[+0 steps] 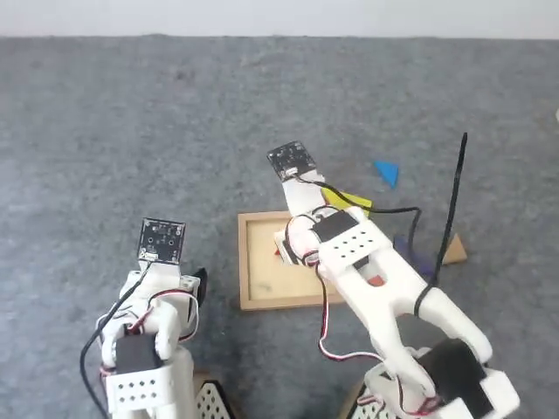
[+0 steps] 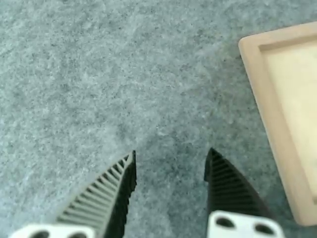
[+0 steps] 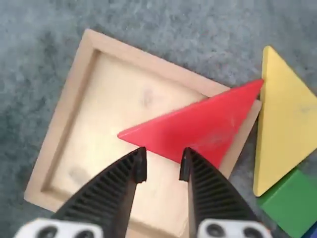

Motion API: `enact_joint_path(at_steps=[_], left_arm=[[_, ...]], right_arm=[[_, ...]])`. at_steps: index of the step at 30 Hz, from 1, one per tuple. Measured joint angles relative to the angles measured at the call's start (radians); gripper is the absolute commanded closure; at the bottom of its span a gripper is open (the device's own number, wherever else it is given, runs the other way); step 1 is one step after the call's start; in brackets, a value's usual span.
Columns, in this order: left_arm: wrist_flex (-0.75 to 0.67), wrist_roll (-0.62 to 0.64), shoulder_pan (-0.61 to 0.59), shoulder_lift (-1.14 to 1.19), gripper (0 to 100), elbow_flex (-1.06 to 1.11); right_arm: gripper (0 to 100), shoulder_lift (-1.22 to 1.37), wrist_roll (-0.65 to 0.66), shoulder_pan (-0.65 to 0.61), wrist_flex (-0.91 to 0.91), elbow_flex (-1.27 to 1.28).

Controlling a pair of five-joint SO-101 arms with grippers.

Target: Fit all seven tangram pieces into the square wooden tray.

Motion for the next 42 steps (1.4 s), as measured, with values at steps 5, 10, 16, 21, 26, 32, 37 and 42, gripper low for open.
enact_joint_path(at_steps=[5,10,16,21,26,32,37,42], left_arm=[[0.0,0.0,0.0,0.0,78,0.0],[0.0,0.0,0.0,0.0,78,0.0],[0.0,0.0,0.0,0.0,78,0.0],[0.0,0.0,0.0,0.0,78,0.0],[0.0,0.0,0.0,0.0,78,0.0],[0.0,0.0,0.0,0.0,78,0.0],[0.0,0.0,0.0,0.0,78,0.0],[0.0,0.0,0.0,0.0,78,0.0]], right_arm=[[87.6,0.005,0.038,-0.003,0.006,0.0],[87.6,0.026,0.123,-0.006,0.029,0.0],[87.6,0.087,0.18,-0.046,0.034,0.0],[87.6,0.192,0.183,-0.046,0.034,-0.04],[87.6,0.272,0.178,-0.048,0.034,-0.141],[87.5,0.339,0.137,-0.057,0.034,-0.253],[87.5,0.344,0.109,-0.109,0.032,-0.265],[87.5,0.241,0.066,-0.1,0.031,-0.265]])
